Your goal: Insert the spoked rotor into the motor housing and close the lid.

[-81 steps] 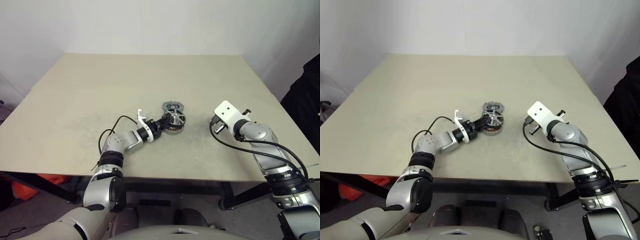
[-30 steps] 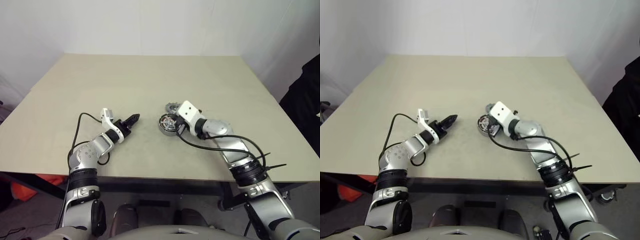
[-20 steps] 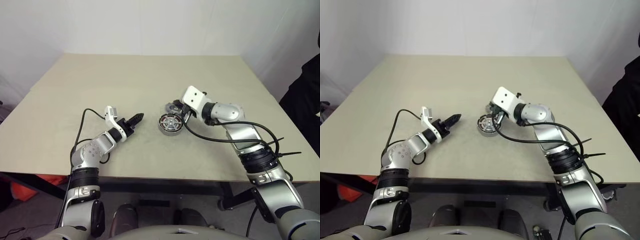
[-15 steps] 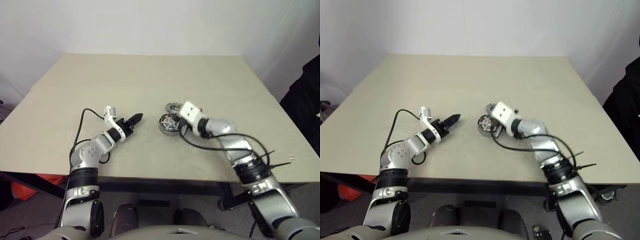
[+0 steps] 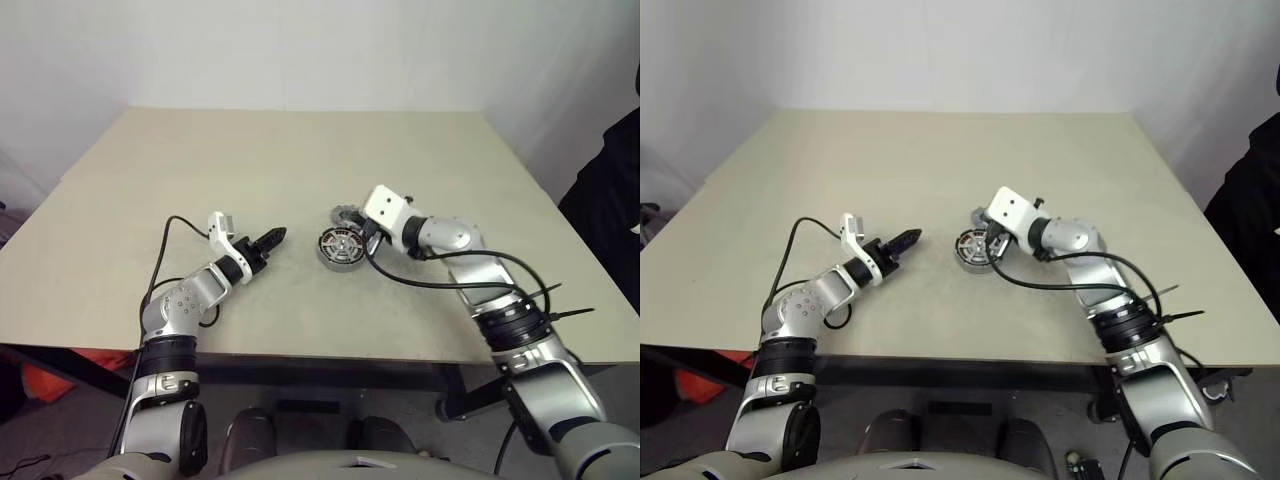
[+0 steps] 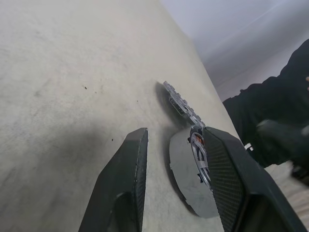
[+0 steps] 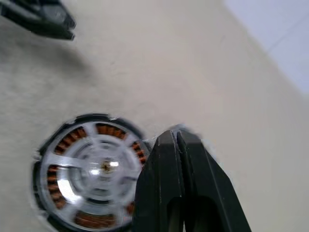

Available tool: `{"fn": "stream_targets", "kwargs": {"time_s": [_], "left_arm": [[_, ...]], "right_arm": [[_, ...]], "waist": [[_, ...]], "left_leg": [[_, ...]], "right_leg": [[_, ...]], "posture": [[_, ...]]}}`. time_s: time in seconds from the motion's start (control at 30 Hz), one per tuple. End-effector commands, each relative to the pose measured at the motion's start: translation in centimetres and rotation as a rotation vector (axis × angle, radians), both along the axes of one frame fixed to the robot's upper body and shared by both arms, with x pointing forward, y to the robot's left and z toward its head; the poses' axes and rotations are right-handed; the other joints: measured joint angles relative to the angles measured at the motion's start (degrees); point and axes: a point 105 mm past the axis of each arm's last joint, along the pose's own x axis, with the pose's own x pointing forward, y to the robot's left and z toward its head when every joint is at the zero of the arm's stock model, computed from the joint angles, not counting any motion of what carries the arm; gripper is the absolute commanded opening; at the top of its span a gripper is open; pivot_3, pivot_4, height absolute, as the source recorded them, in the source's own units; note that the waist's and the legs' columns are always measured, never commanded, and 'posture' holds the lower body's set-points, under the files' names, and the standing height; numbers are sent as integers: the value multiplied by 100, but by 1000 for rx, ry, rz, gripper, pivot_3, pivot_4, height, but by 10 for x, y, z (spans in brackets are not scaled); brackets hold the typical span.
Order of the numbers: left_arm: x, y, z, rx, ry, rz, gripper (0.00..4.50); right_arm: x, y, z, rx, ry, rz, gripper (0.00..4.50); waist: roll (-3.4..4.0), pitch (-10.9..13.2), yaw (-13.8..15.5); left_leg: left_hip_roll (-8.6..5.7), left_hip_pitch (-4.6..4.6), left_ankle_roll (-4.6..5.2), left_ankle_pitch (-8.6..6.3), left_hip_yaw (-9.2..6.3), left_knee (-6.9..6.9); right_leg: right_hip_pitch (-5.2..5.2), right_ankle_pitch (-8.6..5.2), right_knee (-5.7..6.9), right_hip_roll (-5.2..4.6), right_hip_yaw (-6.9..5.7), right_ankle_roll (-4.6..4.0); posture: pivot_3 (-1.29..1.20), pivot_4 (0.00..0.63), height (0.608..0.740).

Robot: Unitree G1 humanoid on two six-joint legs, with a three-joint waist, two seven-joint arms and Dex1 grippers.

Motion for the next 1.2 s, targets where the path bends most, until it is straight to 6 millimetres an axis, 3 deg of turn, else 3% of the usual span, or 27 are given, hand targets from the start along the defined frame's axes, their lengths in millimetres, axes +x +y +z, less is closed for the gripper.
{"fn": "stream_targets", "kwargs": {"time_s": [0.03, 0.13, 0.33, 0.53, 0.83, 0.97, 1.07, 1.2], "left_arm": [[3, -6, 13, 5, -60, -19, 1904], [3, -10, 16, 5, -76, -48, 1904], [-3, -23, 13, 176, -145, -137, 1943], [-11, -30, 13, 293, -209, -195, 1943], [-24, -36, 16, 370, -262, -251, 1943], [-24, -35, 15, 378, -261, -250, 1943], [-23, -34, 14, 383, -258, -248, 1943], [-22, -32, 15, 386, -256, -237, 1943]], "right_arm": [[-10, -11, 4, -244, -54, 149, 0], [-20, -24, -3, -406, 17, 278, 0], [-15, -22, -10, -619, -37, 443, 1894], [-11, -2, -25, -648, -36, 544, 1894], [-9, 6, -38, -680, -43, 611, 1894], [-5, 6, -53, -694, -12, 612, 1894], [-6, 9, -57, -679, 3, 626, 1268], [-2, 12, -57, -678, -9, 622, 81]], "waist": [[-1, 0, 15], [-2, 1, 2], [-1, 1, -76], [-2, 1, -126], [-2, 1, -149], [-2, 1, -156], [-1, 1, -163], [-6, -2, -190]], "left_leg": [[0, -5, 2, -1, -1, 1], [-2, -22, 14, -8, -1, 14], [6, -24, 4, -1, 2, 21], [9, -42, 8, -3, -1, 33], [17, -73, 35, -19, -3, 85], [26, -68, 34, -20, -3, 112], [27, -55, 28, -16, -2, 119], [39, -35, 14, -8, -2, 122]], "right_leg": [[-1, -1, -1, -1, -1, 2], [-10, -2, -2, -3, -1, 3], [-29, 2, 14, 0, -4, -4], [-38, 7, 17, 0, -9, -12], [-46, 8, 25, 0, -15, -14], [-43, 10, 48, 2, -14, -17], [-40, 12, 66, 2, -12, -20], [-29, 11, 79, 13, -11, -20]], "posture": [[0, 0, 740], [0, 0, 740], [0, 0, 740], [0, 0, 740], [0, 0, 740], [0, 0, 740], [0, 0, 740], [0, 0, 740]]}}
